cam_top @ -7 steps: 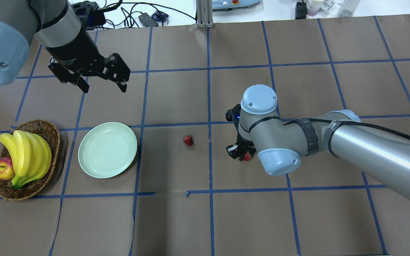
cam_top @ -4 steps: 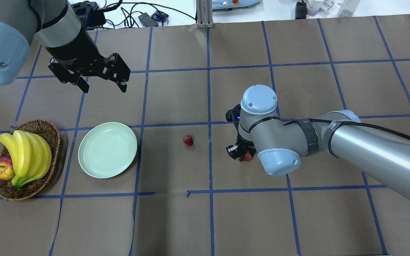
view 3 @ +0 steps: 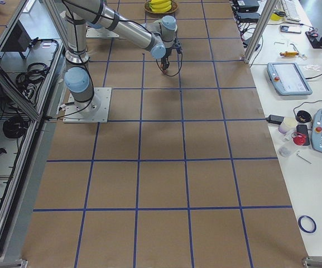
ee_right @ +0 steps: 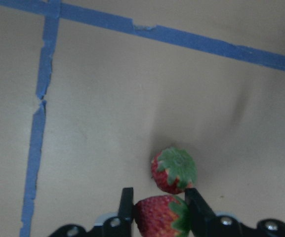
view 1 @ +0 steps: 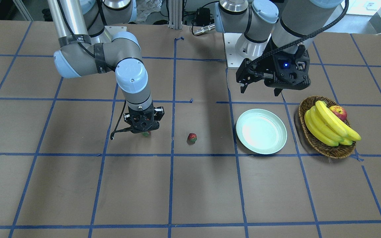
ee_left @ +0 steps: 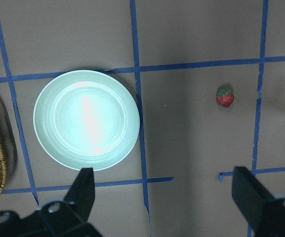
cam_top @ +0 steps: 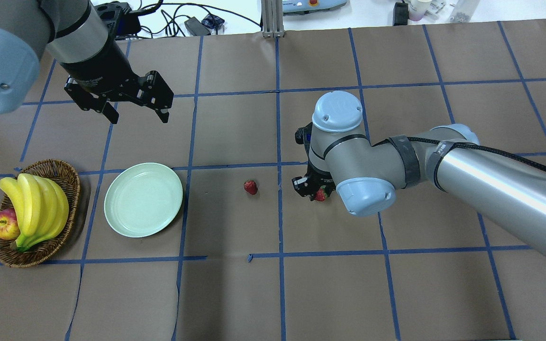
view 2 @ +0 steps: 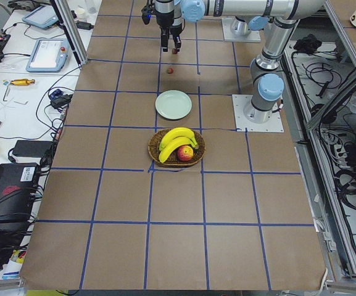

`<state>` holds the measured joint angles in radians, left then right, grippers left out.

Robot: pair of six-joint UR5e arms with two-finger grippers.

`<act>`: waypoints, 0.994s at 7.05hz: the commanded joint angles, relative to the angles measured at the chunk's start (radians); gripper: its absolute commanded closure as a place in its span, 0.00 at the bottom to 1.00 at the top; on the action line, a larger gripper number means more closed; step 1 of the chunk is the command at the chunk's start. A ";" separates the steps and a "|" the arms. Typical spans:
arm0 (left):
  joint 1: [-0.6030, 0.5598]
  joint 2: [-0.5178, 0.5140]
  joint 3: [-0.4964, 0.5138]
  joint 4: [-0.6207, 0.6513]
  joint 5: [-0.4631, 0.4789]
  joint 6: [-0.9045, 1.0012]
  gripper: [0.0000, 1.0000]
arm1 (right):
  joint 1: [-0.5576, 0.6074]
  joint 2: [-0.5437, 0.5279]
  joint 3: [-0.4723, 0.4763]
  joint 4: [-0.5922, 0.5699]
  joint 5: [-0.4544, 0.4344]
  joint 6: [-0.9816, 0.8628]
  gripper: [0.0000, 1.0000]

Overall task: Collect all strawberries into plate
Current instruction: 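Carry the strawberry toward the plate and release it beside the first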

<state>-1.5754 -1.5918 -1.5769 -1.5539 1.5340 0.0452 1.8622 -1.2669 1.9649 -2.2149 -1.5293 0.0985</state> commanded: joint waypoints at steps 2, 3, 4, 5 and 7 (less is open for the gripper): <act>0.000 0.001 0.000 0.000 -0.002 -0.001 0.00 | 0.080 0.049 -0.110 0.001 0.095 0.237 0.72; 0.000 0.001 0.000 0.000 0.000 -0.001 0.00 | 0.125 0.088 -0.171 0.010 0.080 0.315 0.73; 0.000 0.003 0.000 0.000 -0.002 0.001 0.00 | 0.161 0.128 -0.240 0.021 0.077 0.390 0.73; 0.000 0.003 0.000 0.000 -0.002 -0.001 0.00 | 0.191 0.158 -0.301 0.052 0.078 0.436 0.73; 0.000 0.003 0.000 0.000 -0.002 -0.001 0.00 | 0.238 0.252 -0.398 0.050 0.078 0.496 0.73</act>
<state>-1.5754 -1.5893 -1.5769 -1.5539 1.5325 0.0446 2.0764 -1.0744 1.6283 -2.1670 -1.4526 0.5569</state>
